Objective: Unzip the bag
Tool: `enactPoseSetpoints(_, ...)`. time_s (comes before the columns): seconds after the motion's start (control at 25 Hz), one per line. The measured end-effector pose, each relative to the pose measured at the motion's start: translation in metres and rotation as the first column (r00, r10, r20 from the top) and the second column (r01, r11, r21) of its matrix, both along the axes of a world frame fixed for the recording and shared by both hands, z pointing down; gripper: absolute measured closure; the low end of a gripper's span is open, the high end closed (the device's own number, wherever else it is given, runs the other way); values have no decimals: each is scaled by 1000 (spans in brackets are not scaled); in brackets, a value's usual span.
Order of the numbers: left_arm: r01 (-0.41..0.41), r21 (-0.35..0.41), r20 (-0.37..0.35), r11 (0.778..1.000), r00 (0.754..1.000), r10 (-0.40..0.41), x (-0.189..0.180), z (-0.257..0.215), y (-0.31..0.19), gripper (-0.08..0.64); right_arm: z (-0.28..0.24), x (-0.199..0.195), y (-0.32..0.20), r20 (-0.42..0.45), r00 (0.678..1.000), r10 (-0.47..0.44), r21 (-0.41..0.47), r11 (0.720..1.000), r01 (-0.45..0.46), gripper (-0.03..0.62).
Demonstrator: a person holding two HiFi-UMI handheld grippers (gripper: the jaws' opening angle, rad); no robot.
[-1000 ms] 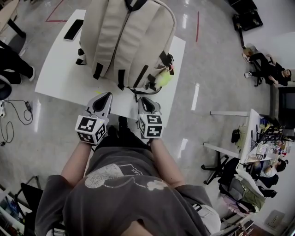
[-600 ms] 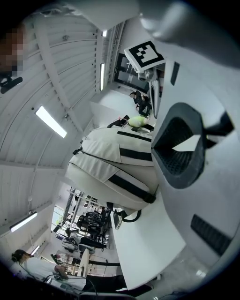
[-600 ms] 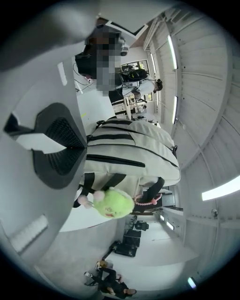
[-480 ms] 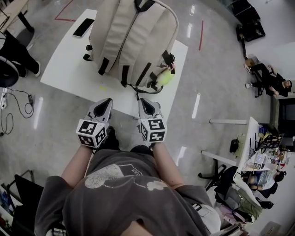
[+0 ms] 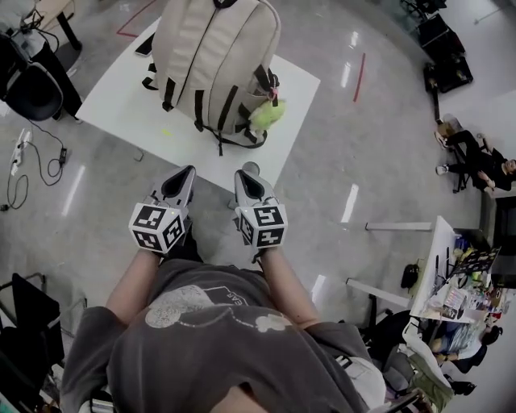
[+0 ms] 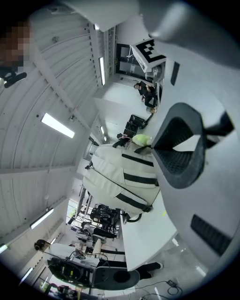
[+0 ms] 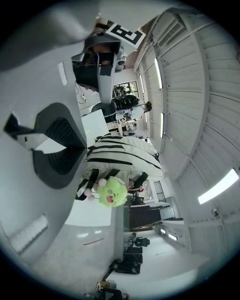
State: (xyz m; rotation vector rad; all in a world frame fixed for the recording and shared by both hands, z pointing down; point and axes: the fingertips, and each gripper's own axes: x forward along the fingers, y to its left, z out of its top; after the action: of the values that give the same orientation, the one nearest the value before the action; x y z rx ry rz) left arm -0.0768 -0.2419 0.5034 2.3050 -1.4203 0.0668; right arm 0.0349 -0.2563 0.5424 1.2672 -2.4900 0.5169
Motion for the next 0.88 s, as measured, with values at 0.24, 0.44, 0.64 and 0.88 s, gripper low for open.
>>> enactPoseSetpoints(0.24, 94, 23, 13, 995, 995, -94, 28, -10, 61, 554, -7, 45, 51, 42, 998, -40, 21, 999, 39, 594)
enactPoseSetpoints(0.44, 157, 1, 21, 988, 987, -157, 57, -6, 123, 554, 1, 80, 98, 54, 994, -96, 6, 995, 96, 594)
enactPoseSetpoints(0.64, 192, -23, 35, 981, 981, -191, 86, -1, 177, 554, 7, 102, 138, 65, 989, -131, -14, 991, 132, 594)
enactPoseSetpoints(0.88, 227, -35, 31, 973, 974, -226, 96, -7, 223, 554, 10, 106, 180, 60, 982, -181, -41, 982, 183, 594)
